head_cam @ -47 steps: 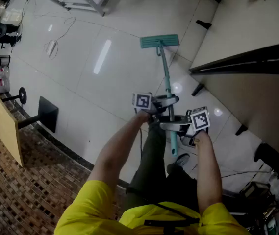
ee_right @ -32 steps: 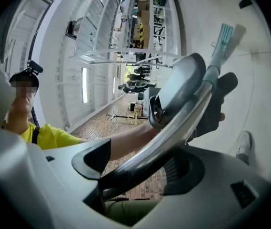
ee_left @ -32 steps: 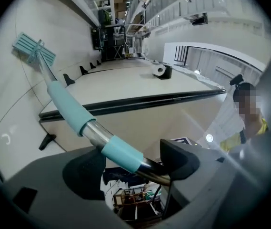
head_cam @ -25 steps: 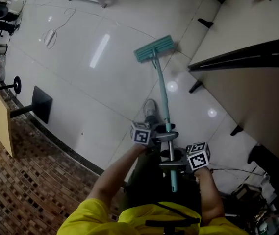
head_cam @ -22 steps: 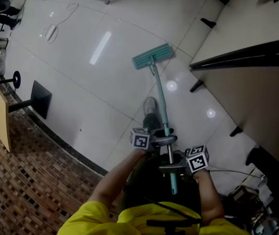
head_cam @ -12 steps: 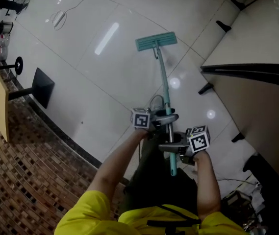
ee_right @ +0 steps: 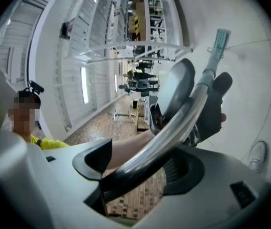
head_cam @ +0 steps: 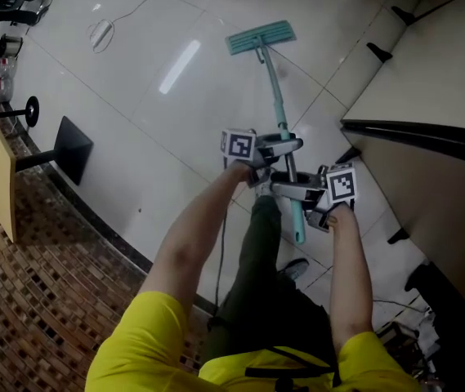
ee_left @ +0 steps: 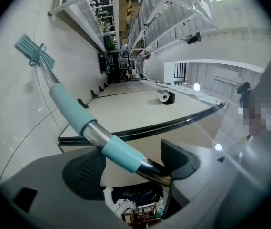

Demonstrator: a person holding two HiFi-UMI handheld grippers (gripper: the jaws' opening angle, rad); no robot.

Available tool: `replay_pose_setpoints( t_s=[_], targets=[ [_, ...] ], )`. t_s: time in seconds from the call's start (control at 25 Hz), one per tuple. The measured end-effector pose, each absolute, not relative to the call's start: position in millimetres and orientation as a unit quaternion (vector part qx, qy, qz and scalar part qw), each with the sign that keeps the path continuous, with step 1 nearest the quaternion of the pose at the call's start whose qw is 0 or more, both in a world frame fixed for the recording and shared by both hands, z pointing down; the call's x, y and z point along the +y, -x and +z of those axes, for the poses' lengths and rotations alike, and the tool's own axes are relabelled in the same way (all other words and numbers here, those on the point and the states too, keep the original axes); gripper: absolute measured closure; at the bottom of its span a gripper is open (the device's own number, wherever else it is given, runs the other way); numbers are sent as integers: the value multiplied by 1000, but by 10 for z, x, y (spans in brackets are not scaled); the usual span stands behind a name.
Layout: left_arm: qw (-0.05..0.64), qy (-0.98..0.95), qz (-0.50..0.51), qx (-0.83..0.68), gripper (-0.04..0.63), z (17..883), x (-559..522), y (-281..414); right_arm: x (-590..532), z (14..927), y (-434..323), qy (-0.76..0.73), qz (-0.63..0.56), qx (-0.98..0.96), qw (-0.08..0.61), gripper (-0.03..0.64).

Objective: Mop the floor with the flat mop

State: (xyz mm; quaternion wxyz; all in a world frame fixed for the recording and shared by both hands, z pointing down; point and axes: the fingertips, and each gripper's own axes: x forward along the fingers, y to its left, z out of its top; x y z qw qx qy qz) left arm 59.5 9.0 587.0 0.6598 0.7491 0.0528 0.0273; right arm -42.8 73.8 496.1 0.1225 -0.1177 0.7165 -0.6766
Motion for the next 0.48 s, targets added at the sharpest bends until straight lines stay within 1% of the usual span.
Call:
replay_pose_setpoints(
  t_s=[0.08, 0.16, 0.36, 0.48],
  targets=[
    [669, -741, 6, 55, 245, 5721, 391, -503, 1105, 4873, 585, 95, -679, 724, 72, 288],
    [673, -738, -19, 38, 245, 5544, 804, -381, 1587, 4710, 710, 74, -680, 728, 40, 288],
    [674, -737, -48, -6, 246, 5244, 2048, -125, 2857, 4249, 870, 33, -701, 712, 4, 287],
    [694, -718, -50, -36, 247, 5196, 2494, -1, 3292, 4218, 911, 14, -727, 687, 0, 282]
  ],
)
